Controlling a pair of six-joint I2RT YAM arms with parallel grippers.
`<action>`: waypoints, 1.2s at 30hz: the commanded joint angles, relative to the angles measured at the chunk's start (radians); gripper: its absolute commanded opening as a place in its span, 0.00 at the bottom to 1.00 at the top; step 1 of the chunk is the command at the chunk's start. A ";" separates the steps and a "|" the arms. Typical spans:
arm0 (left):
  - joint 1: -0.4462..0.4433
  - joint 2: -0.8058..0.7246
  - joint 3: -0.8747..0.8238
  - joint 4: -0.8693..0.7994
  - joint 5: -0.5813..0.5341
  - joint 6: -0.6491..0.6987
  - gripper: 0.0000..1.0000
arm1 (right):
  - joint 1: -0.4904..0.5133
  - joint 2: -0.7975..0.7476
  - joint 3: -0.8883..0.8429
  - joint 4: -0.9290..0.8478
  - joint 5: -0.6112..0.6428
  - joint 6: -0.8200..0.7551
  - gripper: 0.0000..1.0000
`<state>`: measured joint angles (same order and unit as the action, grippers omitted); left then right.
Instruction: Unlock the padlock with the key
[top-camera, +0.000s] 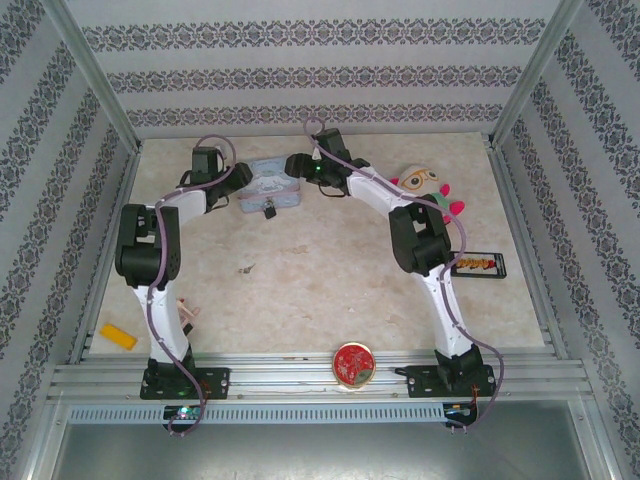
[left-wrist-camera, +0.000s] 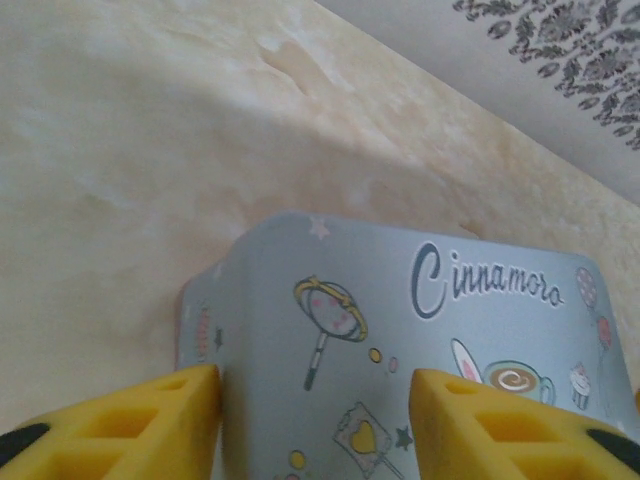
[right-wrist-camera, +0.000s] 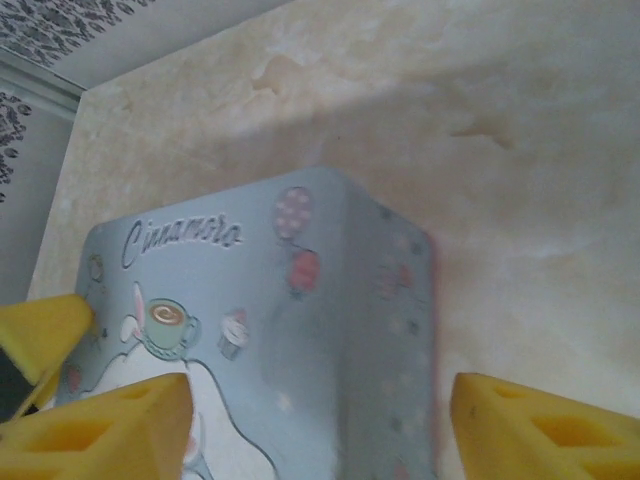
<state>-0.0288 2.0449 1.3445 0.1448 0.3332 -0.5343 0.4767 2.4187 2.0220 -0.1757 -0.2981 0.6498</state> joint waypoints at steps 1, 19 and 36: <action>-0.045 0.033 0.040 -0.035 0.040 0.023 0.49 | 0.018 0.015 0.036 -0.070 -0.035 0.009 0.63; -0.285 -0.114 -0.130 0.037 0.033 -0.105 0.30 | 0.029 -0.416 -0.597 -0.065 0.066 0.041 0.46; -0.443 -0.353 -0.475 0.147 -0.175 -0.308 0.42 | 0.035 -0.529 -0.763 -0.102 0.115 0.008 0.46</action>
<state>-0.4202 1.7172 0.8925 0.2546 0.1226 -0.8097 0.4824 1.8248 1.2160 -0.2607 -0.1722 0.6960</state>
